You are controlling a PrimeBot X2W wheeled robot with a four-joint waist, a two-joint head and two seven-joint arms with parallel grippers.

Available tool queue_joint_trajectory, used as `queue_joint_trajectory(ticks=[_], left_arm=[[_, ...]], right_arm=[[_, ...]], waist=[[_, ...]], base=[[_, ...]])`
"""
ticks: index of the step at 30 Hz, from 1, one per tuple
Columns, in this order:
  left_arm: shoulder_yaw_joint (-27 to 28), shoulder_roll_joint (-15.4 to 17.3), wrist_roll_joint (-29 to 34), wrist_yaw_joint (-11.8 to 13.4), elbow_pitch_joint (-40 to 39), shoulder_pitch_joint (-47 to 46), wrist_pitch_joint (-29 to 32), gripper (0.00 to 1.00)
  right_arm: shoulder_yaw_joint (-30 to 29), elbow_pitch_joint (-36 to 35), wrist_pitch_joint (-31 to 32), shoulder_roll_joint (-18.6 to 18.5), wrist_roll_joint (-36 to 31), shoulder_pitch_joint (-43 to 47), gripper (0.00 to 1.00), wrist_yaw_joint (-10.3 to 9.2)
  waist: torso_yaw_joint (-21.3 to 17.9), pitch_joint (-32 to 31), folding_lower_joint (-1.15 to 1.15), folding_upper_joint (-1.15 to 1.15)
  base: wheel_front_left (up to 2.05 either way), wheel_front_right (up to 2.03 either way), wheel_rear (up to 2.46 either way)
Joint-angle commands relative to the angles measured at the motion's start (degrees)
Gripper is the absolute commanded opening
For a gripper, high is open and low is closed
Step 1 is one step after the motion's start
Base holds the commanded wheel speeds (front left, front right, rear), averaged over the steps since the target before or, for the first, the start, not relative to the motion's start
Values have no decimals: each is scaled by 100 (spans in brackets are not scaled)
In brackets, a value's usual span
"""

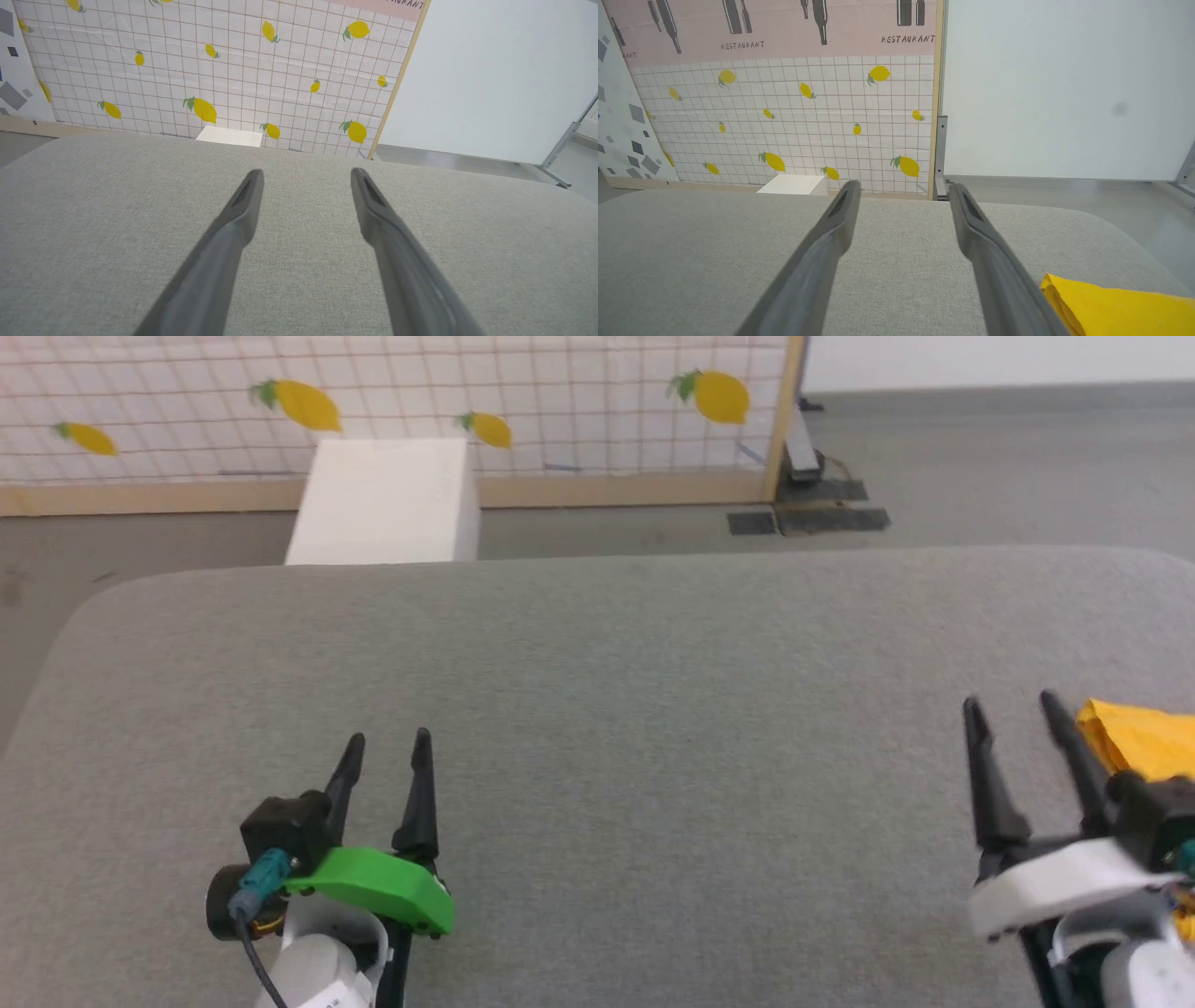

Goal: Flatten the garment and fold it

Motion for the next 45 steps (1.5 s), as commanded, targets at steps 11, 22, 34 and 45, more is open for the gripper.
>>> queue_joint_trajectory(ticks=[11, 22, 34, 45], left_arm=[[-141, -49, -59, -17, 79, 282, -43, 100], [-180, -55, -96, 2, 104, 329, -44, 100], [-222, -30, -81, 4, 148, 288, -14, 0], [-179, -33, 27, 34, 23, 331, 84, 0]], right_arm=[[-8, 42, -190, 337, -127, 704, 100, -10], [20, 23, -168, 355, -39, 714, 100, -10], [17, 88, -154, 342, 7, 693, 0, 0], [46, 89, -111, 343, -47, 662, 0, -1]], waist=[[255, -380, 0, 0], [236, -340, 0, 0], [271, -309, 0, 0], [251, -299, 0, 0]], base=[[0, 0, 0], [0, 0, 0], [0, 0, 0], [0, 0, 0]])
